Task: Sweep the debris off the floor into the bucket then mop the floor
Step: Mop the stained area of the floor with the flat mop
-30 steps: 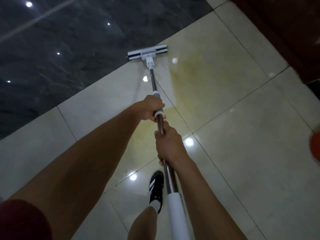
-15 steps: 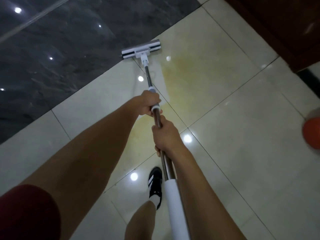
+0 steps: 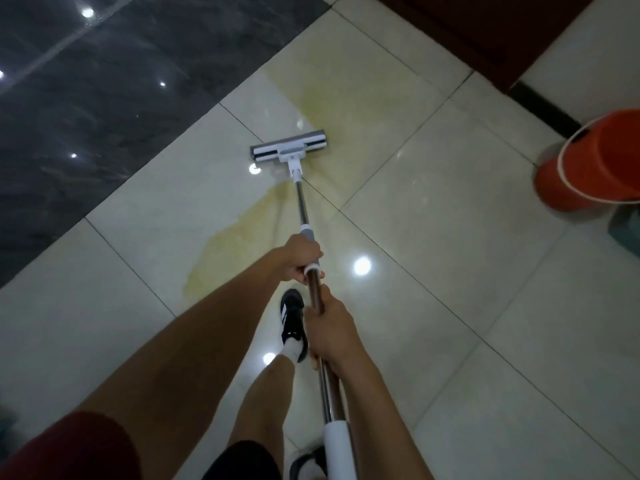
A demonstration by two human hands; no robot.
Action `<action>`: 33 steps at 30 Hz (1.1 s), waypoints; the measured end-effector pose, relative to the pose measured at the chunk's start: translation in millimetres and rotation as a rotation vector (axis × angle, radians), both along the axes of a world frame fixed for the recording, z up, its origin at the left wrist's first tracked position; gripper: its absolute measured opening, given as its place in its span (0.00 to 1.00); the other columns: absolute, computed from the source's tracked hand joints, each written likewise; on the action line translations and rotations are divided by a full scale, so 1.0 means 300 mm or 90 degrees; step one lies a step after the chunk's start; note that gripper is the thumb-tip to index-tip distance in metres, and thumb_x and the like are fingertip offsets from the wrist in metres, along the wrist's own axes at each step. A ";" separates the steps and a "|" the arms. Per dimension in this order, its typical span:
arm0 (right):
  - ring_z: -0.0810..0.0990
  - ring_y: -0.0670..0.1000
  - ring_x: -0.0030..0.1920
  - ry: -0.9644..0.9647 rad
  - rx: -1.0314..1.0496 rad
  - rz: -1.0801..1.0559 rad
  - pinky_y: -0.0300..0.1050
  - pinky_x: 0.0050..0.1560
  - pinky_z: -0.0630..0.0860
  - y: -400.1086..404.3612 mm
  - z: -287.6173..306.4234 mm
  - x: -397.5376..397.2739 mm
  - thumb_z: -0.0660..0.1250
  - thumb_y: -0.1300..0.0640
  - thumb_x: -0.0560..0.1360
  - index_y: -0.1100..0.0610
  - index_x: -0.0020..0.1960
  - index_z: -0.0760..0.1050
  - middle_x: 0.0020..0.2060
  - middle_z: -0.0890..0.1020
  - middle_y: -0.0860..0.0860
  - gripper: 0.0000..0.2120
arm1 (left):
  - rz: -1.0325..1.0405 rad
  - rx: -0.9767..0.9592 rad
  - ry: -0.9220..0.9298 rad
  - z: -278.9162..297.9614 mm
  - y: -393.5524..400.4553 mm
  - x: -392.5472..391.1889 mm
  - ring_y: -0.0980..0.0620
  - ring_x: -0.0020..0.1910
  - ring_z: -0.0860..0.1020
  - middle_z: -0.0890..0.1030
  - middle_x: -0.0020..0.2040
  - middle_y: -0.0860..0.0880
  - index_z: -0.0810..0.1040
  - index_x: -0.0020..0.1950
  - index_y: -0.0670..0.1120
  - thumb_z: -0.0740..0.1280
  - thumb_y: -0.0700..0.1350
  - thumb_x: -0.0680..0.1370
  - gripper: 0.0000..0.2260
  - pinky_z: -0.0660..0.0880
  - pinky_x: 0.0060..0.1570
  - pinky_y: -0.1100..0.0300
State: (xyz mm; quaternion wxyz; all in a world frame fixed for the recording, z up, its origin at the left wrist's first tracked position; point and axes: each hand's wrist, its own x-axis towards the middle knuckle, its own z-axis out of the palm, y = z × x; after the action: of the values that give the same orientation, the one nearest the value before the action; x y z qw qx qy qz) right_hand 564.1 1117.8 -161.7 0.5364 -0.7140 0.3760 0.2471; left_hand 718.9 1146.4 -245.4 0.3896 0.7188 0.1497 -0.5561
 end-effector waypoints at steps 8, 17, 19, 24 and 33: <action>0.77 0.54 0.42 0.005 0.025 -0.088 0.62 0.52 0.81 -0.002 0.028 -0.314 0.60 0.55 0.79 0.44 0.69 0.69 0.44 0.77 0.51 0.19 | 0.008 0.002 0.001 0.017 -0.023 -0.315 0.45 0.35 0.82 0.78 0.50 0.34 0.68 0.63 0.38 0.64 0.40 0.84 0.11 0.83 0.30 0.48; 0.84 0.56 0.47 0.013 -0.007 -0.113 0.58 0.49 0.83 -0.072 0.023 -0.167 0.62 0.56 0.79 0.47 0.66 0.73 0.47 0.82 0.53 0.16 | 0.121 -0.017 -0.011 0.004 -0.080 -0.199 0.46 0.29 0.83 0.79 0.50 0.38 0.71 0.63 0.37 0.68 0.38 0.81 0.13 0.82 0.28 0.51; 0.84 0.55 0.44 0.021 -0.003 -0.111 0.57 0.48 0.84 -0.108 0.030 -0.118 0.61 0.57 0.80 0.47 0.65 0.73 0.46 0.82 0.53 0.15 | 0.127 -0.020 -0.002 0.003 -0.106 -0.149 0.45 0.28 0.83 0.79 0.49 0.37 0.70 0.65 0.38 0.69 0.37 0.80 0.15 0.83 0.31 0.48; 0.84 0.55 0.45 0.024 -0.002 -0.111 0.55 0.50 0.83 -0.186 0.039 0.127 0.62 0.57 0.81 0.48 0.68 0.73 0.45 0.81 0.54 0.15 | 0.148 -0.022 0.002 0.002 -0.181 0.092 0.46 0.26 0.81 0.78 0.49 0.37 0.70 0.64 0.38 0.69 0.36 0.80 0.15 0.83 0.33 0.47; 0.84 0.55 0.42 0.011 -0.016 -0.085 0.55 0.44 0.84 -0.336 0.028 0.679 0.62 0.56 0.81 0.47 0.70 0.72 0.46 0.83 0.56 0.18 | 0.157 -0.008 -0.006 0.013 -0.326 0.649 0.44 0.27 0.81 0.78 0.47 0.39 0.71 0.65 0.37 0.68 0.36 0.80 0.15 0.80 0.26 0.51</action>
State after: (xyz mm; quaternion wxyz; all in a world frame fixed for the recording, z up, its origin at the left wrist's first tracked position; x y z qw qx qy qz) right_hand 767.9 1017.2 -153.3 0.5396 -0.6920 0.4300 0.2121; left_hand 913.7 1048.5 -241.3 0.4605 0.6949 0.2317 -0.5014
